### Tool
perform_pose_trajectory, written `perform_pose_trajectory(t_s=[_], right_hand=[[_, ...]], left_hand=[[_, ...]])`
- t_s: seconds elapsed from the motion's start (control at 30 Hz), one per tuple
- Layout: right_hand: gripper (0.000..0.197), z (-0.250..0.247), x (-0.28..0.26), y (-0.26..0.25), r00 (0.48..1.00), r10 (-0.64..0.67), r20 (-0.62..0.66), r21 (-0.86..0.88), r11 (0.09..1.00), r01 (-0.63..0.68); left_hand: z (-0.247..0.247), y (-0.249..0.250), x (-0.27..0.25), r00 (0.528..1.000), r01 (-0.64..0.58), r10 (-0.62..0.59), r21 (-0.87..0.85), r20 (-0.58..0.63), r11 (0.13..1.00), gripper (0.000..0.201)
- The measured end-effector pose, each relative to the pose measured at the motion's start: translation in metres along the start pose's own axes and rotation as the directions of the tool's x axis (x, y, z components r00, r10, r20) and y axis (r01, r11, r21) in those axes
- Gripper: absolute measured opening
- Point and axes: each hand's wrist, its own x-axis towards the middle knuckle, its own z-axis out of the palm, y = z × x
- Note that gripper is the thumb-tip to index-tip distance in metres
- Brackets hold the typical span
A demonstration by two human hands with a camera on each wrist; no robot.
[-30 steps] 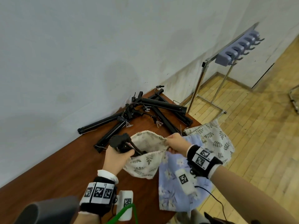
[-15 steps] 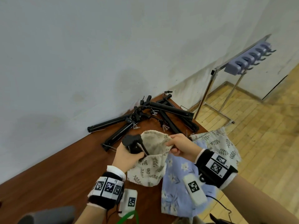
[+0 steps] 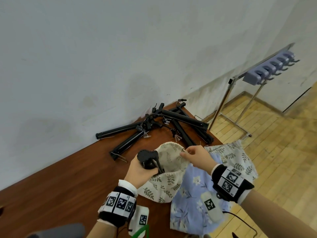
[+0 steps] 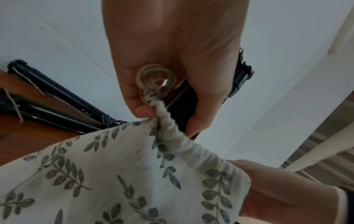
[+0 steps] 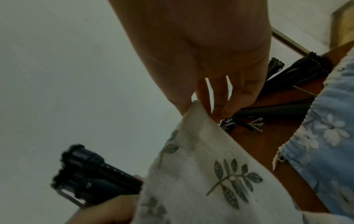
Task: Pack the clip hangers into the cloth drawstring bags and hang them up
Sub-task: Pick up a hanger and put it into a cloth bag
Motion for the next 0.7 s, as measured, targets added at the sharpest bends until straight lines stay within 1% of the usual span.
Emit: perform_pose_trajectory(t_s=[0.1,0.17,0.23,0.27,0.33,0.43,0.5,0.57,0.63,0.7], right_hand=[[0.026,-0.003,0.006,-0.001,0.996,-0.016,-0.085,0.026,0.999,0.018],[0.02,-0.007,0.007,-0.001,0.992,0.012,-0.123,0.089,0.996,-0.002],[0.018,-0.013,0.005,-0.001,0.991,0.07,-0.118,0.184,0.982,-0.047],[0.018,-0.017,0.003,-0.002,0.99,0.104,-0.09,0.242,0.967,-0.08],[0.019,-0.027,-0.001,-0.003,0.985,0.171,0.01,0.369,0.915,-0.162],[0.02,-0.043,-0.01,-0.007,0.955,0.227,0.19,0.537,0.79,-0.295],[0.019,-0.051,-0.016,-0.013,0.949,0.216,0.229,0.576,0.756,-0.311],[0.018,-0.055,-0.025,-0.027,0.966,0.177,0.186,0.567,0.784,-0.253],[0.021,-0.052,-0.037,-0.046,0.98,0.085,0.18,0.572,0.802,-0.174],[0.027,-0.046,-0.049,-0.062,0.957,-0.017,0.288,0.601,0.782,-0.167]], left_hand=[[0.004,0.008,-0.004,0.999,-0.044,0.044,0.003,0.005,0.999,0.031],[0.005,0.01,-0.005,0.998,-0.06,0.06,-0.02,0.013,0.998,0.031],[0.004,0.008,-0.004,0.999,-0.049,0.049,-0.044,0.001,0.998,0.03],[0.003,0.007,-0.002,0.999,-0.033,0.032,-0.049,-0.009,0.998,0.029],[-0.001,0.002,0.003,1.0,0.008,-0.009,-0.037,-0.026,0.999,0.027],[-0.008,-0.004,0.008,0.999,0.033,-0.033,-0.026,-0.029,0.999,0.023],[-0.01,-0.005,0.009,0.999,0.033,-0.034,-0.032,-0.032,0.999,0.024],[-0.008,-0.003,0.008,1.0,0.025,-0.025,-0.02,-0.017,0.999,0.025],[-0.005,0.001,0.008,1.0,0.024,-0.024,-0.001,-0.004,1.0,0.026],[-0.004,0.003,0.007,1.0,0.025,-0.025,-0.001,0.002,1.0,0.028]])
